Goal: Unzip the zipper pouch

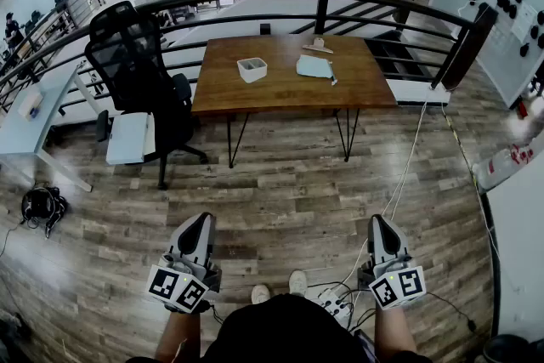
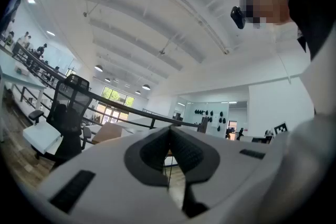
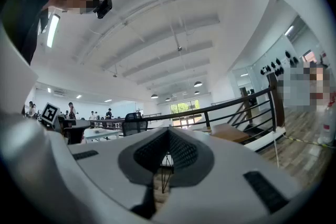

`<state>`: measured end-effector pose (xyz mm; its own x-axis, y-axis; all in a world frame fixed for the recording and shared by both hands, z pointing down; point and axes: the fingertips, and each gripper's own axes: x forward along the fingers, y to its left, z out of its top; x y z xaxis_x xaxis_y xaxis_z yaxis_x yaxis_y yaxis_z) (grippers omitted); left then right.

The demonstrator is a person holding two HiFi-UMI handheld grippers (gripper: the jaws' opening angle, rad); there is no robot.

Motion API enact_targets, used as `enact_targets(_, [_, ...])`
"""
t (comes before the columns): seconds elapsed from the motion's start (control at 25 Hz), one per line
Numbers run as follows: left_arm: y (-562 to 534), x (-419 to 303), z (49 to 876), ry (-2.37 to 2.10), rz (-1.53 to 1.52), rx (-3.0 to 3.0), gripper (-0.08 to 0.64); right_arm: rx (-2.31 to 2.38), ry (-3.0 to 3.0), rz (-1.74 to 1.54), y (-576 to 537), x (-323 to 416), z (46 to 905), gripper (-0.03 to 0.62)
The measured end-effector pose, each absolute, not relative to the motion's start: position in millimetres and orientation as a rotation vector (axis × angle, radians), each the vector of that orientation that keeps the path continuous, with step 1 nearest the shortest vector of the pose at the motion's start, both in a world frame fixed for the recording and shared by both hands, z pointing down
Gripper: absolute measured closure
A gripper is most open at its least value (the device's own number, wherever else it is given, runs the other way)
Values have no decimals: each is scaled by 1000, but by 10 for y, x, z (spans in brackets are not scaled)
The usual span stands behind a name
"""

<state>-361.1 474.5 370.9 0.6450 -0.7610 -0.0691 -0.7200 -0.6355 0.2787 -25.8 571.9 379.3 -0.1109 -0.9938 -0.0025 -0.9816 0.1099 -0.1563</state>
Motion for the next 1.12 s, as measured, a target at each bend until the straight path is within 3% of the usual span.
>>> enact_targets(0.88, [4692,-3565,3686,-1209,-236,2684,545,-2005,2292,-57,5563,-409,3675,594])
enact_targets(0.92, [4703,-3544,3670,-1207,-241,2693,545,-1968,2292,-66,5568,-413,3650,515])
enact_targets(0.96, [4708,-3522,3652,-1205,-246,2701,543,-1933,2284,-75,5572,-410,3618,390])
enact_targets(1.0, [4707,-3498,3638,-1202,-252,2707,523,-1910,2266,-79,5576,-393,3580,341])
enact_targets(1.08, [4689,-3449,3624,-1194,-262,2706,329,-1896,2220,-76,5582,-340,3516,262])
enact_targets(1.12, [4679,-3430,3622,-1196,-264,2702,282,-1895,2208,-74,5581,-320,3498,232])
